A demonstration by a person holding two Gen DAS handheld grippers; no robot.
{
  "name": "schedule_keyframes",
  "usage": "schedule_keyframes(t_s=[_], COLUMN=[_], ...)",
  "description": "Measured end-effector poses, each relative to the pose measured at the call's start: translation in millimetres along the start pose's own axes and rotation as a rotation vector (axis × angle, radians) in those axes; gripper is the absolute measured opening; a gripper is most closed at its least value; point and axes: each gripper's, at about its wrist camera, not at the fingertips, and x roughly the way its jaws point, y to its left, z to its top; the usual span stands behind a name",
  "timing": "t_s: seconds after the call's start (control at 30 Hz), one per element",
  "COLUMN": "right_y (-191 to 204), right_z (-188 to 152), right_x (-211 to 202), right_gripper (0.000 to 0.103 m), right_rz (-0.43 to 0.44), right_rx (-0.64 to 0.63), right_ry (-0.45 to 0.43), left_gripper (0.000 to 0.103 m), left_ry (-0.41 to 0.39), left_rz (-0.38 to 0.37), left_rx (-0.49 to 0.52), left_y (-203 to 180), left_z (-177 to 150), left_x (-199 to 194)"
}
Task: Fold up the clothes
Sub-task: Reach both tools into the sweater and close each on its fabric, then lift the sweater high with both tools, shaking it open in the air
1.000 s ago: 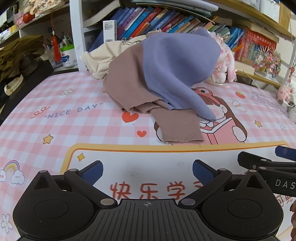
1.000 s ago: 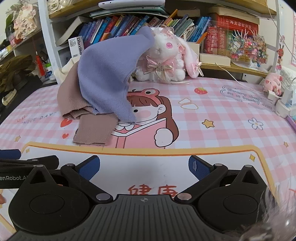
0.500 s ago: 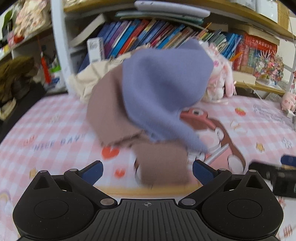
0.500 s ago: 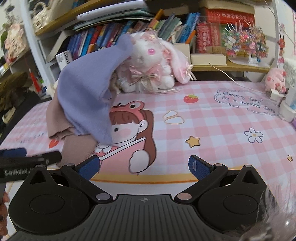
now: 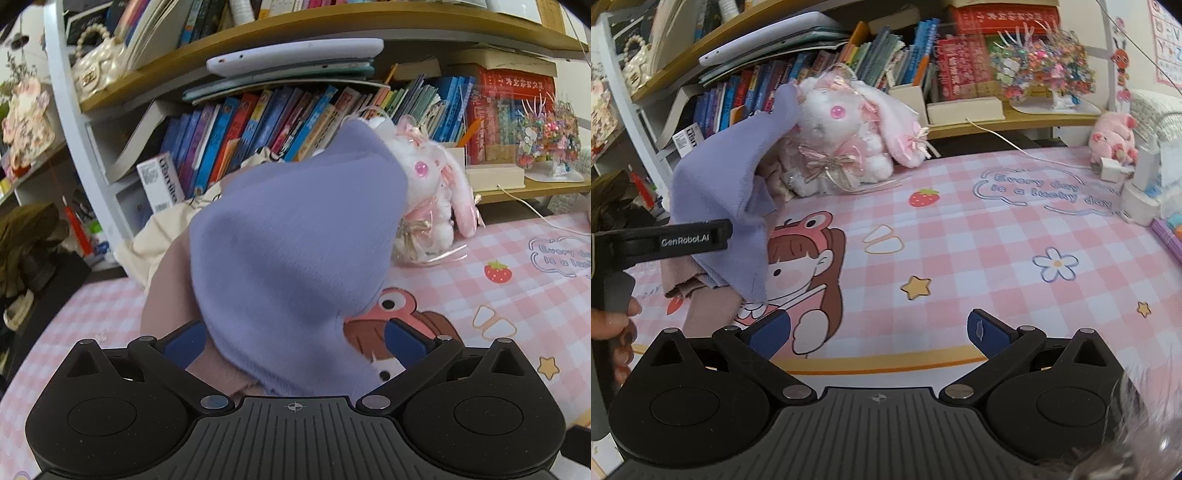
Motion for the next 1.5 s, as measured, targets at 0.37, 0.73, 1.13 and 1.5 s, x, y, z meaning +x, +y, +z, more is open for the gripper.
schedule_keyframes(t_s=[0.37,0.73,1.13,1.5], right_y=[-3,-2,54,166], right_z=[-2,-2,1,-27], right_x=[-3,-11,-17,-25], right_gripper=[0.103,0.103,0.103,0.103], right_rz=[0.009,0.04,0.089,0.234], right_rx=[-0.01,-0.019,-0.293,-0.82], right_ry=[0.002,-0.007,-0.073,-0.236], left_gripper=[0.103,0.042,0.008,0.008], left_ry=[-0.03,-0.02,-0.226,-0.26], left_rz=[0.066,0.108,-0.042,-0.042], left_rx=[0.058,0.075,-0.072,-0.132], left_y=[-26,-19,91,157], left_z=[14,21,16,-8], left_x=[25,43,-90,-163])
